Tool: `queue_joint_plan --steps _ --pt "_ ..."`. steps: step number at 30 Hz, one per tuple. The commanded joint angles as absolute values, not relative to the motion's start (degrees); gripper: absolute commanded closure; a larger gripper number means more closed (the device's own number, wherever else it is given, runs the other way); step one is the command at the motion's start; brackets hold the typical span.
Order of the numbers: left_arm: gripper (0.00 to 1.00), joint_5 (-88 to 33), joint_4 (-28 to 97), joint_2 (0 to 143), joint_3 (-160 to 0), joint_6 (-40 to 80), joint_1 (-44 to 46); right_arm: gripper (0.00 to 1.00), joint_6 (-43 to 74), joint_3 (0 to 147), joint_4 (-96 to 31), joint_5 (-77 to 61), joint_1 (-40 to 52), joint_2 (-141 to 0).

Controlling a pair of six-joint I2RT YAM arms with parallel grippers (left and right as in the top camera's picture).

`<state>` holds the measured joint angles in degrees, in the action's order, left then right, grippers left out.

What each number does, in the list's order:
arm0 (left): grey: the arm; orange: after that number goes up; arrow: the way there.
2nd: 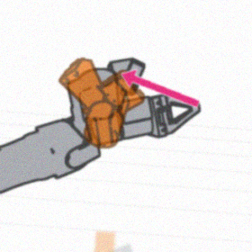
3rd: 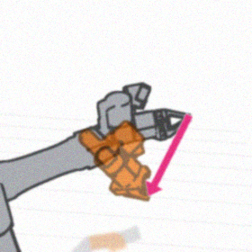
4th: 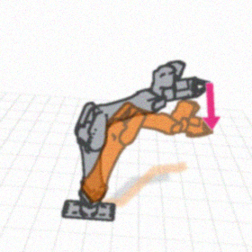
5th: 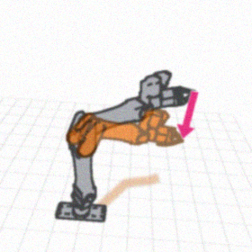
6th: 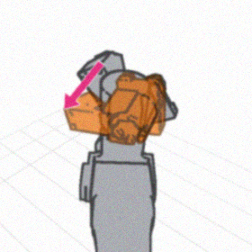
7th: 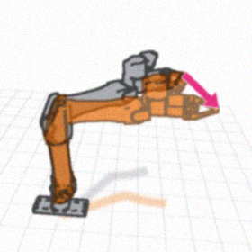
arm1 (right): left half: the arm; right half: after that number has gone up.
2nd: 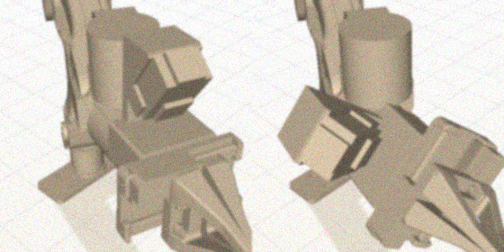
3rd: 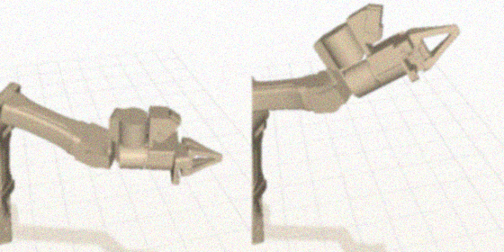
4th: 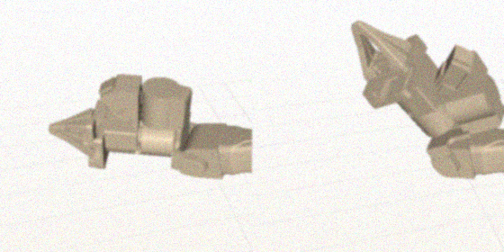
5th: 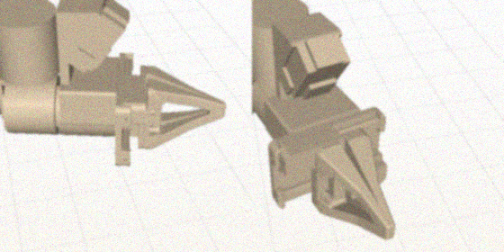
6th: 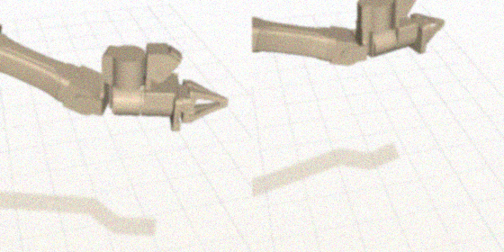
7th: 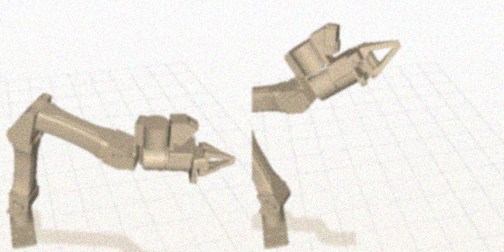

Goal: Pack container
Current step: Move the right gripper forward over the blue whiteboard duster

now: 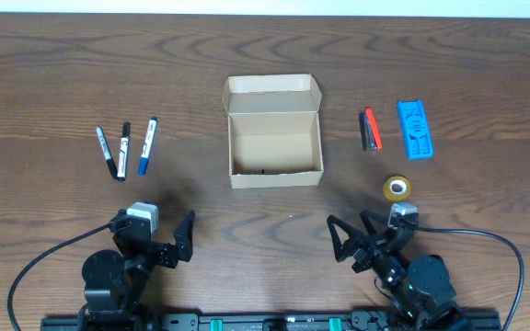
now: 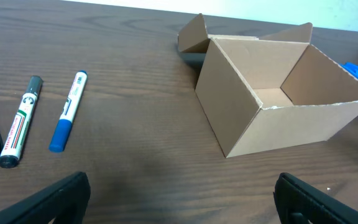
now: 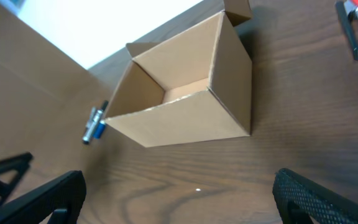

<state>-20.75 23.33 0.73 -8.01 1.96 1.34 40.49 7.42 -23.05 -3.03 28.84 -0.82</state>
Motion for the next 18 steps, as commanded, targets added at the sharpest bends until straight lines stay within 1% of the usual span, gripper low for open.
queue_joint_plan --steps 1,9,12,15,18 --pt "0.05 -20.53 23.38 0.27 -6.85 2.59 1.54 0.01 43.92 7.09 -22.92 -4.69 29.28 -0.38" --pt "0.05 -20.53 23.38 0.27 -6.85 2.59 1.54 0.01 40.95 9.19 -20.1 -6.96 28.38 -5.96" --pt "0.05 -20.53 23.38 0.27 -6.85 2.59 1.54 0.01 37.23 13.13 -20.78 -7.14 27.27 -11.22" --pt "0.05 -20.53 23.38 0.27 -6.85 2.59 1.54 0.01 32.29 18.5 -22.44 -7.11 25.69 -19.14" --pt "0.05 -20.53 23.38 0.27 -6.85 2.59 1.54 0.01 29.8 23.59 -23.2 -7.14 23.99 -27.27"
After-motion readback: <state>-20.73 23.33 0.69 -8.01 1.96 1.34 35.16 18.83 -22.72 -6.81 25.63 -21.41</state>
